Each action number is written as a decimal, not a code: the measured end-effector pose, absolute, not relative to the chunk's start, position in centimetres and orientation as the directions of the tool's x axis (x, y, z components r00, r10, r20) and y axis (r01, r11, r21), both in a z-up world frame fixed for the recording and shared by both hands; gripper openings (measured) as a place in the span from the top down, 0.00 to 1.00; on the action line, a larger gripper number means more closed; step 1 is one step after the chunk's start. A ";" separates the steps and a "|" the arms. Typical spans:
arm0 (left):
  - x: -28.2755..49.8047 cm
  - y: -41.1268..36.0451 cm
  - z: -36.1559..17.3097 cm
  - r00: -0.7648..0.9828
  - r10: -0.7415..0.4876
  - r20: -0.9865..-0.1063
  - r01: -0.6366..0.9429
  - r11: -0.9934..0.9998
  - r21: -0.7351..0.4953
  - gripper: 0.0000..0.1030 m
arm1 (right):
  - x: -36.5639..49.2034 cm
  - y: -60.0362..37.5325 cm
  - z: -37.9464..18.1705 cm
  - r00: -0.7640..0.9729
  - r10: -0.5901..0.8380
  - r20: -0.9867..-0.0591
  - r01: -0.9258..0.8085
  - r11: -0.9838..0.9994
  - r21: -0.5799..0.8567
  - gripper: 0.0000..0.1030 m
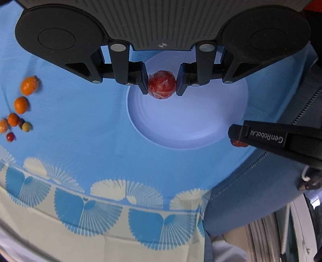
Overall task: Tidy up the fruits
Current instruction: 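Carry the date and lychee over the plate and open both tools, then lift both tools away from the plate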
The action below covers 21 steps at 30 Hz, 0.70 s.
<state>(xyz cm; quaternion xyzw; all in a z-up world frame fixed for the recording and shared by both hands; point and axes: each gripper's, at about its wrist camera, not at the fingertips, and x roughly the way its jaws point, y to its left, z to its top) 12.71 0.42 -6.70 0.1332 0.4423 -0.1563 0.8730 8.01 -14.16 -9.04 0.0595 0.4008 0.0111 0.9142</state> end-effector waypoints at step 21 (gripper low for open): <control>6.2 4.0 -4.0 0.533 -0.110 -0.839 0.356 0.928 0.105 0.00 | -1.5 -14.1 -4.4 0.721 0.084 -0.688 0.034 0.987 0.157 0.01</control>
